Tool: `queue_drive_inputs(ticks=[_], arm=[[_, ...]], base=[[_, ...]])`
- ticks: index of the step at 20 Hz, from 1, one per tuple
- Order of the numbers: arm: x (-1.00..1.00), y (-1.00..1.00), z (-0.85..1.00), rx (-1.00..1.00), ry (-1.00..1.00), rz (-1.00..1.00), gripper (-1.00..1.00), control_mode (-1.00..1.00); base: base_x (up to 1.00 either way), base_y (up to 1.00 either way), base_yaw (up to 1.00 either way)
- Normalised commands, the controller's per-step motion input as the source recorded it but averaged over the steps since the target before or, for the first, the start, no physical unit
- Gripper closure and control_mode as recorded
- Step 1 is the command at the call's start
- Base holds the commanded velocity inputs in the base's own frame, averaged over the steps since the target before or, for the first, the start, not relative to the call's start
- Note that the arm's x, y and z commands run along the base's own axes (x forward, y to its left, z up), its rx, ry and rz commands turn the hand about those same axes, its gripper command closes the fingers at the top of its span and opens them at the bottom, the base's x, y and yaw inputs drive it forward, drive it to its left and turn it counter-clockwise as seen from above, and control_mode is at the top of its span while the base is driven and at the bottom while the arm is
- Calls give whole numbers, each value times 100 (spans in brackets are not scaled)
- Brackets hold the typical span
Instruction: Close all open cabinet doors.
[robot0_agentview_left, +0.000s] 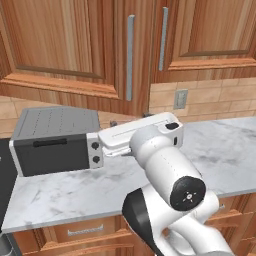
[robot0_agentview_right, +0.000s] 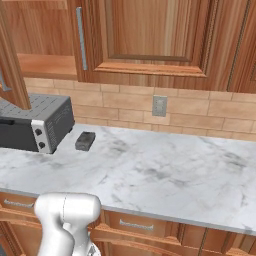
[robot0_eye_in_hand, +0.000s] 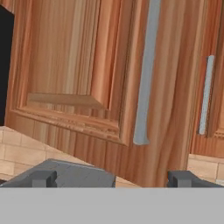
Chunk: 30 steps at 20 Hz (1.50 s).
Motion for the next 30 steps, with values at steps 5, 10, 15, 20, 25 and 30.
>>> queue_drive_inputs(ticks=[5, 10, 15, 20, 25, 30], arm=[[30, 7, -18, 0, -3, 0, -100, -100], [55, 0, 0, 3, -6, 0, -100, -100], [48, 0, -6, 1, -4, 0, -100, -100], [39, 0, -21, 0, -4, 0, -100, -100], [49, 1, -18, 0, -4, 0, -100, -100], [54, 2, -9, 0, -2, 0, -100, -100]], base=[[0, 0, 0], [0, 0, 0], [0, 0, 0], [0, 0, 0], [0, 0, 0], [0, 0, 0]])
